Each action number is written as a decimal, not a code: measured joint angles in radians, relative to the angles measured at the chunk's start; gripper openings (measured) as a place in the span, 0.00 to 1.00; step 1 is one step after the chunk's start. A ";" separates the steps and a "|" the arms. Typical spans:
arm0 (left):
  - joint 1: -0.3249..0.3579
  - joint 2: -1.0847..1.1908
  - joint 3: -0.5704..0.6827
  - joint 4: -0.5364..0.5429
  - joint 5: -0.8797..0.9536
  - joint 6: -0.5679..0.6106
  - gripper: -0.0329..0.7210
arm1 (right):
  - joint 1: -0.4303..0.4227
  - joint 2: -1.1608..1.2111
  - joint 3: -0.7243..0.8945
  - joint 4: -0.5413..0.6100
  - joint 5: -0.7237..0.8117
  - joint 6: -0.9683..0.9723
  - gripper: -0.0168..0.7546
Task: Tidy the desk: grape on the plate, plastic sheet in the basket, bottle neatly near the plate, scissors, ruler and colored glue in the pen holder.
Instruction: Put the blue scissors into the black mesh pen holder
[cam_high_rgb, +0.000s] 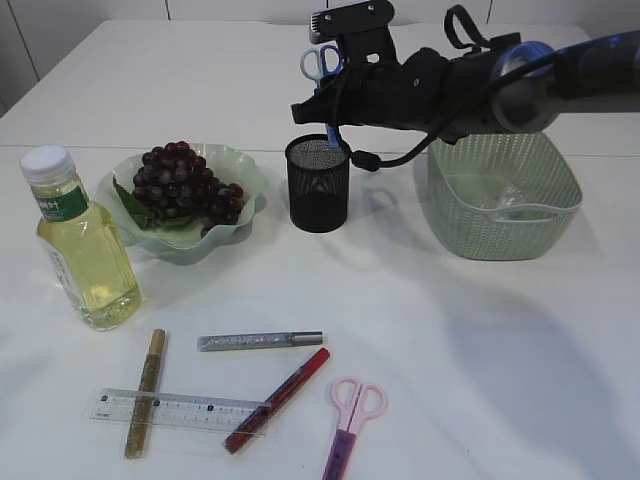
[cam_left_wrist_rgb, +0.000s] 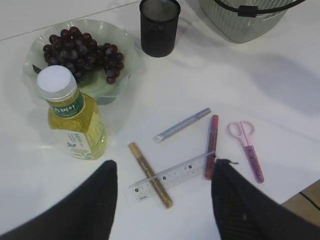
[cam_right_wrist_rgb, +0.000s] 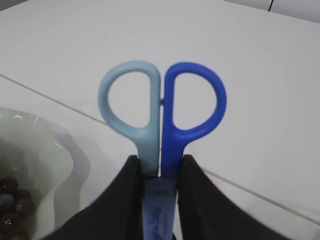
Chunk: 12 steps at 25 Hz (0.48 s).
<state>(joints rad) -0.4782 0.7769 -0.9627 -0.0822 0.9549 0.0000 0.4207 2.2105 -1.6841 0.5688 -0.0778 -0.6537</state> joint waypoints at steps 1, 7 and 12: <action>0.000 0.000 0.000 0.000 0.000 0.000 0.62 | 0.000 0.000 0.000 0.000 -0.005 0.002 0.26; 0.000 0.000 0.000 -0.004 0.000 0.000 0.62 | 0.018 0.002 -0.002 0.002 -0.017 0.032 0.26; 0.000 0.000 0.000 -0.008 0.000 0.000 0.62 | 0.027 0.002 -0.002 0.004 -0.017 0.035 0.26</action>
<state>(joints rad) -0.4782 0.7769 -0.9627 -0.0900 0.9549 0.0000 0.4473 2.2122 -1.6861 0.5725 -0.0944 -0.6189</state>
